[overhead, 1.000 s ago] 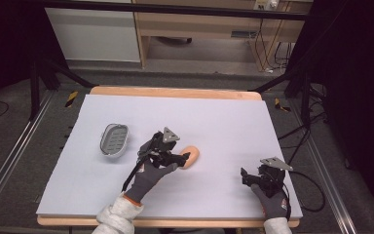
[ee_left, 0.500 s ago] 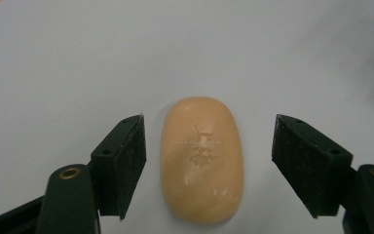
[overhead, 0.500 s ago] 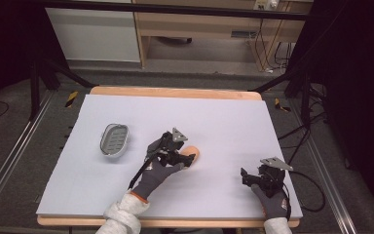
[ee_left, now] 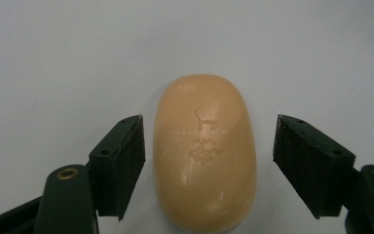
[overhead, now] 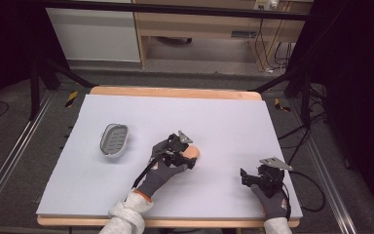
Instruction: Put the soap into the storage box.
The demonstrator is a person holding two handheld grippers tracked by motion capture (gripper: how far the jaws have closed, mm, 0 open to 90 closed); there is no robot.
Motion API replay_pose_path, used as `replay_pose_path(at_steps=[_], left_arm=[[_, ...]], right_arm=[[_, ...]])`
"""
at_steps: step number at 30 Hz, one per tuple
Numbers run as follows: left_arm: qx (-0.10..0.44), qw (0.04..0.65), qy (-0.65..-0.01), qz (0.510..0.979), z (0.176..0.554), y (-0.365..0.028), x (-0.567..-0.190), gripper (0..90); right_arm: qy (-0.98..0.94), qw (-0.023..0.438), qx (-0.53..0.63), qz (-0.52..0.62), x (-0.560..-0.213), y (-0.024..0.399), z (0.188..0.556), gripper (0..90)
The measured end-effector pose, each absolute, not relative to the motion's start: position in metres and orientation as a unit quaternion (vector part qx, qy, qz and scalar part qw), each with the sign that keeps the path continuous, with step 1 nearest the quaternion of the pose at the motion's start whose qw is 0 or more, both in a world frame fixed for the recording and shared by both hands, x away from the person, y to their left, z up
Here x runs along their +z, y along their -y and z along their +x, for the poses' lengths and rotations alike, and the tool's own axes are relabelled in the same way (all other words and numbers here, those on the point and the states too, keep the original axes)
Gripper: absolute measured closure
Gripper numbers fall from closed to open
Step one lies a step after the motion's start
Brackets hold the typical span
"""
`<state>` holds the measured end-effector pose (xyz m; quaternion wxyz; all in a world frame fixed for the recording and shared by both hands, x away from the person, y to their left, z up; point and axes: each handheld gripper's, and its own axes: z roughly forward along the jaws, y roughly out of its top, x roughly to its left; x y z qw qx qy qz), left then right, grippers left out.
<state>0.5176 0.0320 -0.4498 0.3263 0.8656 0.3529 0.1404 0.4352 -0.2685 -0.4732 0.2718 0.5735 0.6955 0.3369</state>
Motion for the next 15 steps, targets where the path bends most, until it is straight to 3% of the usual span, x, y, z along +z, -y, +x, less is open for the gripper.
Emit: replay_pose_path(at_steps=[15], left_arm=[[0.135,0.294,-0.356,0.876,0.525,-0.024,-0.465,28.4]], right_arm=[[-0.700,0.267,0.333,0.572,-0.475,0.268,0.437,6.4]])
